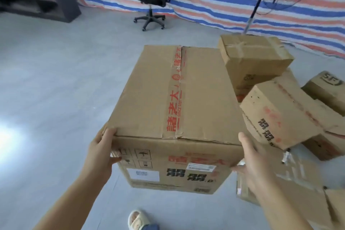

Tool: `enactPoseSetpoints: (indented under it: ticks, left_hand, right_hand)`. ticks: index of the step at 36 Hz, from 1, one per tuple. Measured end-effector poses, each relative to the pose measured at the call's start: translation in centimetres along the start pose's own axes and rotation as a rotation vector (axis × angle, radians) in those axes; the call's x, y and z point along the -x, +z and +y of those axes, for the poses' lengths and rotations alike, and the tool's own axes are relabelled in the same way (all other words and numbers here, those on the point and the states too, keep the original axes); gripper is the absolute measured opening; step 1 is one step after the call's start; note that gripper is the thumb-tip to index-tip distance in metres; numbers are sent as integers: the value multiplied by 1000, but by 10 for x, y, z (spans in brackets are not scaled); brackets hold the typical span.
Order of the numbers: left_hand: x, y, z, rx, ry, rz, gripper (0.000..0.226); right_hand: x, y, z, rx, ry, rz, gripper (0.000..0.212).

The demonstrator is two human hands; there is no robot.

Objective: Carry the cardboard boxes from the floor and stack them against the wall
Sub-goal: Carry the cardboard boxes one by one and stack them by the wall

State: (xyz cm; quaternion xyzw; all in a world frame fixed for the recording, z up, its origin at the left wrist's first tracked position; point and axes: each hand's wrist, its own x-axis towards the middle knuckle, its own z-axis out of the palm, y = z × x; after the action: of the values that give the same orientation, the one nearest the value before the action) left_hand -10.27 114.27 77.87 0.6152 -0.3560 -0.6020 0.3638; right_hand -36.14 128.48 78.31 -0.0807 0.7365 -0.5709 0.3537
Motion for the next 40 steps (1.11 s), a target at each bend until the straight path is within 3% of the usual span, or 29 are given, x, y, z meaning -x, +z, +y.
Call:
enactPoseSetpoints:
  ticks: [14,22,40]
  left_hand:
    - [-58,-226,28,184,-84,422,20]
    - [-93,-307,40,304,-80,602,17]
    - [-271,-488,137,470,-79,953,20]
  right_hand:
    - [37,262,3,278,-56,-437,22]
    - [49,398,-5,396,-65,-645,23]
    - [61,781,-51,566,-128,-995,21]
